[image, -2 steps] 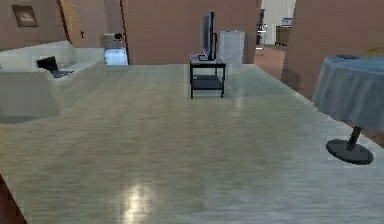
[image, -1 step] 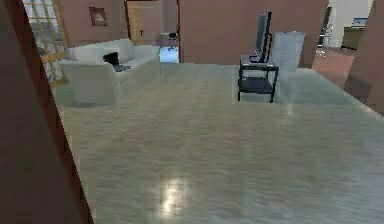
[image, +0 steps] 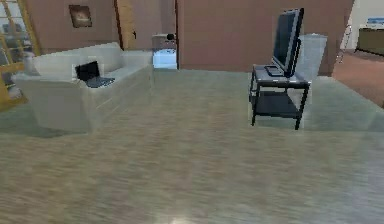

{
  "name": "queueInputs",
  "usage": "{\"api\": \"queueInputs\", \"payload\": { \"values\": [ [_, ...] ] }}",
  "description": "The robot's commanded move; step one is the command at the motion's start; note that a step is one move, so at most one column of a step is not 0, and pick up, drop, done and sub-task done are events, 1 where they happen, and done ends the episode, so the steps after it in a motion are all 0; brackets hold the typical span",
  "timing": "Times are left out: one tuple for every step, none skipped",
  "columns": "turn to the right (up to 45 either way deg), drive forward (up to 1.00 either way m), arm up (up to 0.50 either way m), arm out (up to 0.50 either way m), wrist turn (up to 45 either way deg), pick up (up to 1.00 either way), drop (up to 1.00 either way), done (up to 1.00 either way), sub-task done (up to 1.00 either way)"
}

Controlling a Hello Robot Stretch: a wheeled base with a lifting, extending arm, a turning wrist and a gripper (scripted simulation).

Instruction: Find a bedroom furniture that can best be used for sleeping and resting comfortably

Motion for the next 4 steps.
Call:
{"api": "queueInputs", "payload": {
  "values": [
    [0.0, 1.00, 0.00, 0.00, 0.0, 0.00, 0.00, 0.00, 0.00],
    [0.0, 1.00, 0.00, 0.00, 0.0, 0.00, 0.00, 0.00, 0.00],
    [-3.0, 0.00, 0.00, 0.00, 0.0, 0.00, 0.00, 0.00, 0.00],
    [0.0, 1.00, 0.00, 0.00, 0.0, 0.00, 0.00, 0.00, 0.00]
  ]
}}
